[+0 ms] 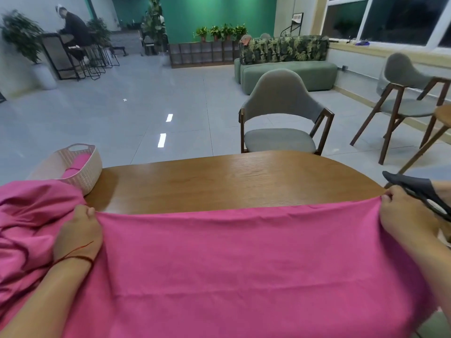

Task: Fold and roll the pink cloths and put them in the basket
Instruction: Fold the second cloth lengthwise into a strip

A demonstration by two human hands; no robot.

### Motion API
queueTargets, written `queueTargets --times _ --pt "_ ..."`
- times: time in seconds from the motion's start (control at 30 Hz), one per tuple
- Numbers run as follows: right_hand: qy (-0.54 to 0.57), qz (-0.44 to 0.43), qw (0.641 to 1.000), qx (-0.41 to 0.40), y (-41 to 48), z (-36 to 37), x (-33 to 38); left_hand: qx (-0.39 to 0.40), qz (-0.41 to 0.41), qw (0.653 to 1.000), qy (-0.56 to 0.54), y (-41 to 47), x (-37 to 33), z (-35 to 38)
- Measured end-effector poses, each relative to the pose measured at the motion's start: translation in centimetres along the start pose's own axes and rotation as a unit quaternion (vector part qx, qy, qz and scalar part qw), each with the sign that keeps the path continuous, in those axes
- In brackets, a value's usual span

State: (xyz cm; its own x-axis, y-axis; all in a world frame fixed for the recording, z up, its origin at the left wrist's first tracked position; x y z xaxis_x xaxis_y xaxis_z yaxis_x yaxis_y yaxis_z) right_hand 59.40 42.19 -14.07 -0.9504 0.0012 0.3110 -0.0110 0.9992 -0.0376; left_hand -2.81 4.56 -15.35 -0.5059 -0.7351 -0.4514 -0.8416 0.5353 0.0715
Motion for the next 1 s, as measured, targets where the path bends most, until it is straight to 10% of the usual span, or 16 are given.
queueTargets --times 0.5,1.0 --pt "0.011 -0.007 0.995 -0.100 2.7 0.6 1.0 -0.003 0.014 0.997 0.078 2.0 0.3 2.8" --pt "-0.005 -0.017 1.000 -0.011 2.6 3.5 1.7 0.050 -0.043 0.994 0.086 3.3 0.1 2.1"
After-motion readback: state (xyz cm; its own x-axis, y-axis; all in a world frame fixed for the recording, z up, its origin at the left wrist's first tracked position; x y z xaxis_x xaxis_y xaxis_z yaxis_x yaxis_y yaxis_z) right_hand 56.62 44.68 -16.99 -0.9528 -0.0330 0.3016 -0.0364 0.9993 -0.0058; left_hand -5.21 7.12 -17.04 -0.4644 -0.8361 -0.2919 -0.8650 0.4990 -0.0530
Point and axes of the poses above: each hand's wrist, its own y-axis towards the middle knuckle, its own z-axis out of the palm, x = y × z, the point moved 2 cm from there along y, towards the middle knuckle, and after that the axes turned 14 degrees about x, right-handed, at the moved point
